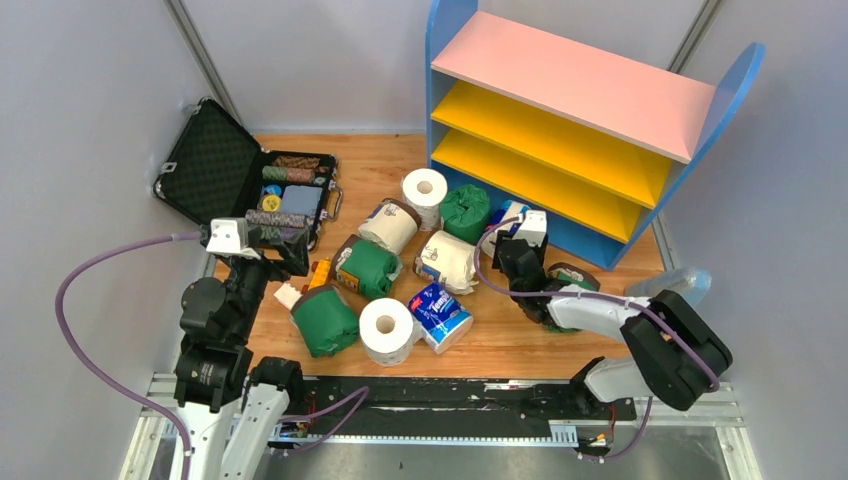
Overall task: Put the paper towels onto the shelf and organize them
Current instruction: Adjust the paper towel at the center of the board.
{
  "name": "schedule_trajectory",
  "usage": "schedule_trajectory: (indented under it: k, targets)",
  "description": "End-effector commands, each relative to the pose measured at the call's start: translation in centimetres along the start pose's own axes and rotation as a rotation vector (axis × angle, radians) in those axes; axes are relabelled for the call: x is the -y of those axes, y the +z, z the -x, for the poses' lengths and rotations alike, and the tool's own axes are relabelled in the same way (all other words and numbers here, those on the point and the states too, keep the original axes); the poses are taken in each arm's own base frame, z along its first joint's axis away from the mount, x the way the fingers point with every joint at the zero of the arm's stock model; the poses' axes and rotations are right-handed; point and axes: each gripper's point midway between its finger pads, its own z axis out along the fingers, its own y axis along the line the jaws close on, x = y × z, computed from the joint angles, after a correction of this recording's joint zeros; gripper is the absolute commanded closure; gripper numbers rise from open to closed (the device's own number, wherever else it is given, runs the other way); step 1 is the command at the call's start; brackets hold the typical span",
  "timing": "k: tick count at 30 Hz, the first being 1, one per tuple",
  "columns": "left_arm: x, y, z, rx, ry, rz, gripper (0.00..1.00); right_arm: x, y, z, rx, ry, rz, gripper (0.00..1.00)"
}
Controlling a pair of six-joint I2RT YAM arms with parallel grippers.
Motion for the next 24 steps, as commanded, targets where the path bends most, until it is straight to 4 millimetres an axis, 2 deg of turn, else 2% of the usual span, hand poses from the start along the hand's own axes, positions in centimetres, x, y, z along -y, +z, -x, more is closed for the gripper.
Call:
schedule_trajectory:
  k: [1, 5, 10, 13, 18, 24]
  targets:
    - [0.1, 0.2, 0.5, 0.012, 0.007, -0.005, 0.0, -0.5, 1.2, 1.6, 0.036, 0.018, -0.02, 0.43]
    - [0.1, 0.2, 0.5, 0.012, 0.007, -0.006, 0.0, -0.7, 1.3, 1.6, 0.02, 0.011, -0.022, 0.56]
    - [0.2, 0.2, 0.5, 0.011, 0.007, -0.008, 0.0, -1.2, 0.0, 3.2, 0.009, 0.039, 0.019, 0.69]
    - [0.2, 0.2, 0.5, 0.013, 0.007, -0.009, 0.0, -1.6, -1.0, 3.8, -0.043, 0.06, 0.048, 0.72]
    - [0.2, 0.3, 0.4, 0.008, 0.007, -0.01, 0.0, -2.7, -3.0, 3.7, -0.23, 0.081, 0.114, 0.74]
    - [0.2, 0.4, 0.3, 0.001, 0.009, -0.009, 0.0, -3.5, -7.4, 3.0, -0.482, 0.096, 0.221, 0.75]
